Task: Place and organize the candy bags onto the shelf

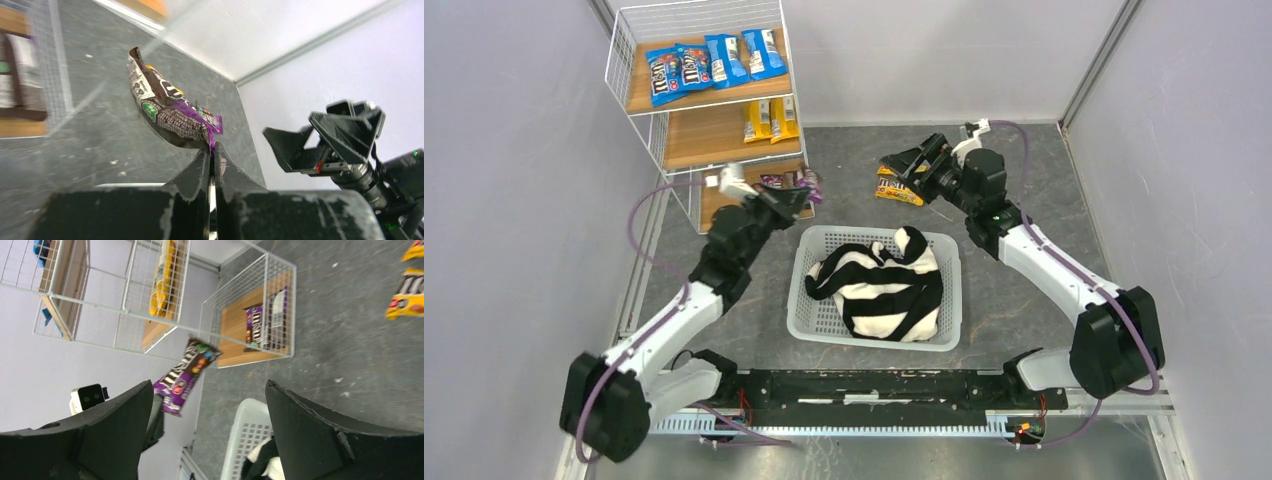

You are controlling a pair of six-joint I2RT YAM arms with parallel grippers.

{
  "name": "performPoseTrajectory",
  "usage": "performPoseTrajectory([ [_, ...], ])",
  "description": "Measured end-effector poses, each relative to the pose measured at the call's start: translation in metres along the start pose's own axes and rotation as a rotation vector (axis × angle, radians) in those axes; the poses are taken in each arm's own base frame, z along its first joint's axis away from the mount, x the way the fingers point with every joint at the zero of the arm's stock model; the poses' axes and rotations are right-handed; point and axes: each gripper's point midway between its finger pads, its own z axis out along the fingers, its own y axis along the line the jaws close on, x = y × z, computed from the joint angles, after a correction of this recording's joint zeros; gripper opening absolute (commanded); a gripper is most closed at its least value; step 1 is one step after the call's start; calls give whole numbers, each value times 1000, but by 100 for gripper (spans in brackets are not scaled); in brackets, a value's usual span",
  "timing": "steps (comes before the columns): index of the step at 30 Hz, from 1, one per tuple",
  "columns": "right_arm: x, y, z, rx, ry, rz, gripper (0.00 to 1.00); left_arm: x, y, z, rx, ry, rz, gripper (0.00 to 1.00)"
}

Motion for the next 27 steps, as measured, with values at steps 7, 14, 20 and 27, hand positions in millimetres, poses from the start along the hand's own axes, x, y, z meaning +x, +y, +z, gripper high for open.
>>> performPoseTrajectory([
  [7, -24, -35, -21, 76, -60, -57, 90, -52, 55, -47, -78, -55, -133, 5],
  [14, -29, -62, -28, 149, -56, -99, 90, -72, 114, -72, -180, -103, -245, 3],
  [20, -33, -73, -36, 173, -52, -133, 92, -56, 173, -68, -277, -107, -416, 3],
  [27, -37, -95, -50, 204, -53, -150, 95, -61, 193, -54, -283, -142, -462, 3],
])
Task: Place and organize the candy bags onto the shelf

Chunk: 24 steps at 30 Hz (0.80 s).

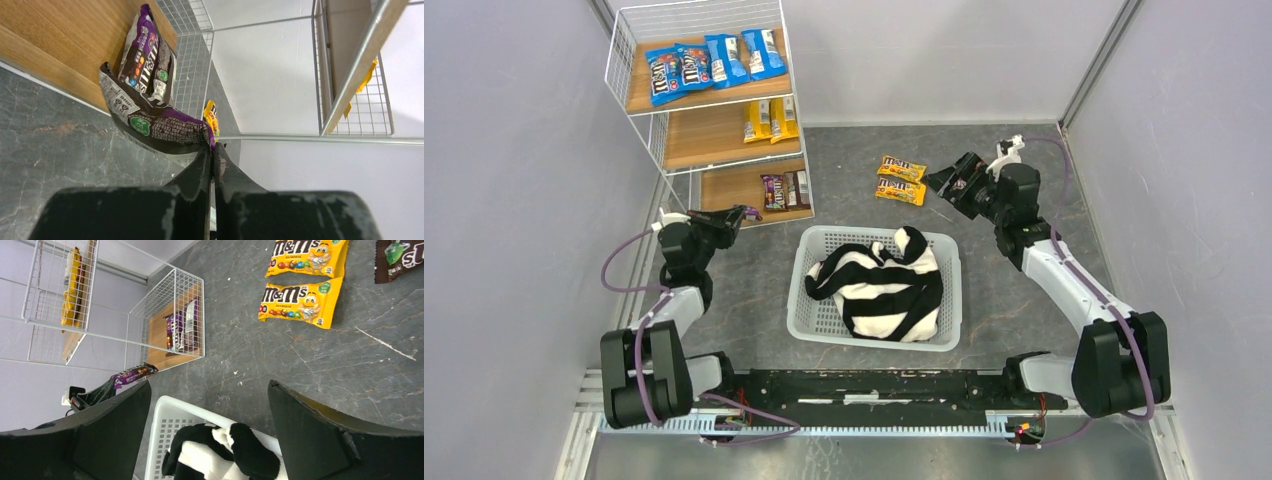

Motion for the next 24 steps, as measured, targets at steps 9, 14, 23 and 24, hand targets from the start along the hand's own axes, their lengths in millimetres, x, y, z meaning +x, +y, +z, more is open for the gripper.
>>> performPoseTrajectory([
  [9, -9, -14, -5, 0, 5, -6, 95, -13, 25, 27, -14, -62, -59, 3],
  [14, -15, -21, -9, 4, -4, -16, 95, -18, 46, 42, -31, -77, -84, 4],
  [23, -18, -40, -15, 31, -7, 0, 95, -22, 64, 60, -17, -101, -121, 7],
  [24, -19, -41, -15, 32, -8, 0, 95, -22, 66, 62, -17, -102, -123, 7],
])
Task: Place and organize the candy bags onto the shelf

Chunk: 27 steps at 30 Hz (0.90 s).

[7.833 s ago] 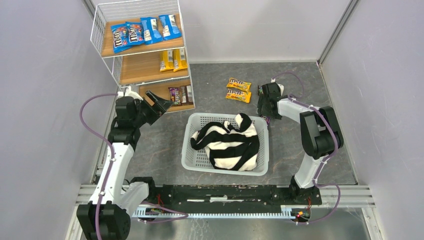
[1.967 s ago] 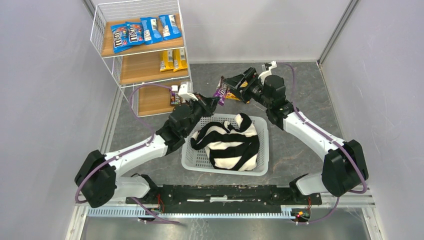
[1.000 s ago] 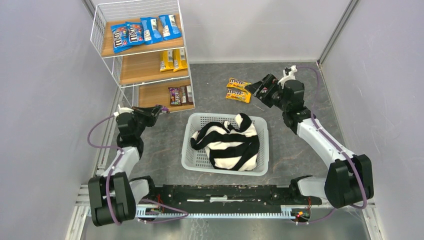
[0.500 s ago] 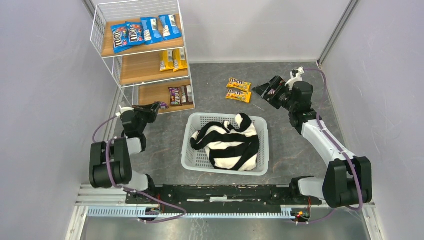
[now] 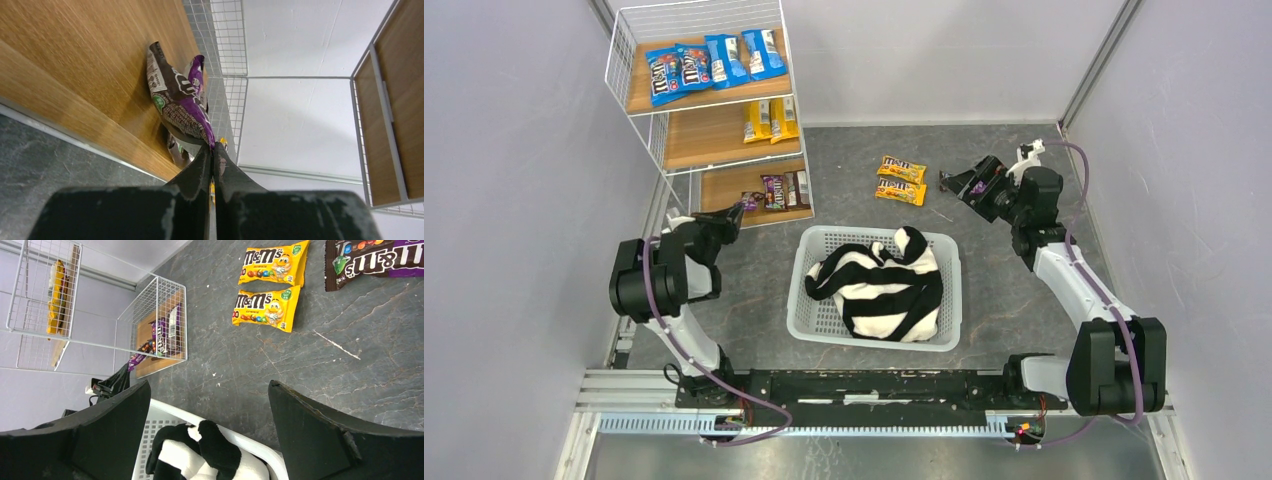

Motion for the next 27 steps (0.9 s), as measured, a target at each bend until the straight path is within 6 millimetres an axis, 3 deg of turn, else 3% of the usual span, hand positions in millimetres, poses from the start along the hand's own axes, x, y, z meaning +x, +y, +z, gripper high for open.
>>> performPoseTrajectory([
  [9, -4, -5, -2, 6, -5, -5, 95, -10, 10, 22, 22, -36, 6, 11],
  [18, -1, -12, -3, 16, 1, -19, 95, -9, 36, 33, -27, -35, -22, 15],
  [27, 5, -20, -4, 44, 22, -55, 95, -8, 48, 35, -139, -17, -37, 51],
])
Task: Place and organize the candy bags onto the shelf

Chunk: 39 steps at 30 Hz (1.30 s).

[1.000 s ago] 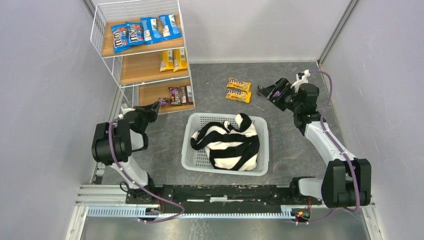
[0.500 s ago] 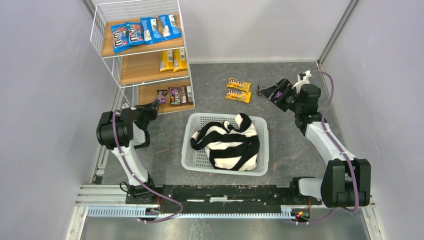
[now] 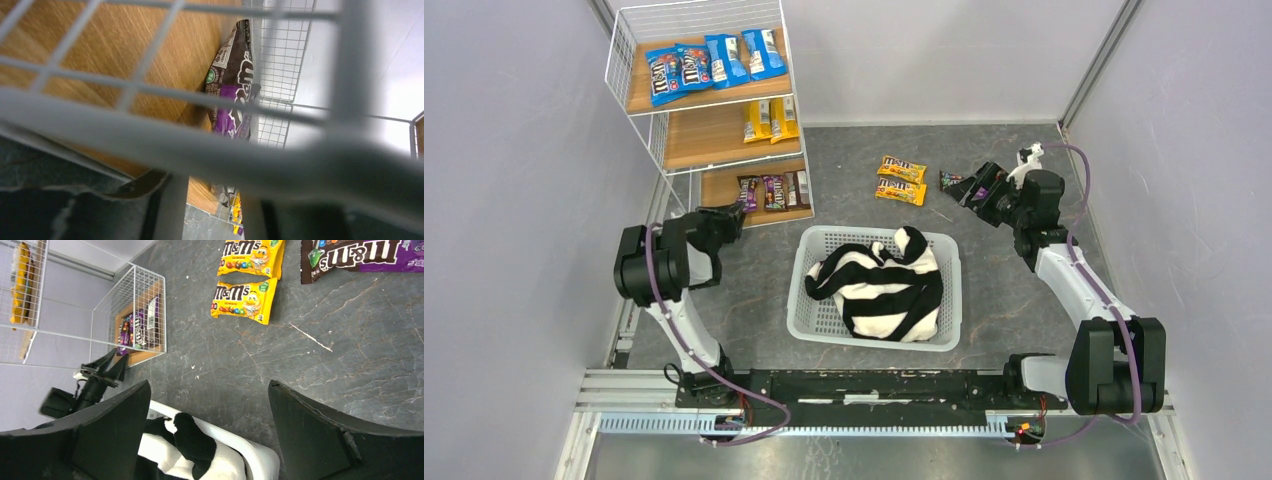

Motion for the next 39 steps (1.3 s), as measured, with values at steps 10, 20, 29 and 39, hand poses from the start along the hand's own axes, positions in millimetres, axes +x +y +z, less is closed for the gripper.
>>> performPoseTrajectory([
  [10, 14, -19, -1, 55, 25, -27, 95, -17, -23, -20, -172, -41, 120, 61],
  [20, 23, -66, 20, 191, 78, -48, 97, 14, -8, -83, -258, 67, 146, 63],
  [29, -12, -141, 67, 316, 105, 16, 98, 94, -68, -143, -35, 277, 435, 78],
  [39, -48, -174, 114, 344, 71, 31, 91, 124, -92, -189, 100, 382, 579, 77],
])
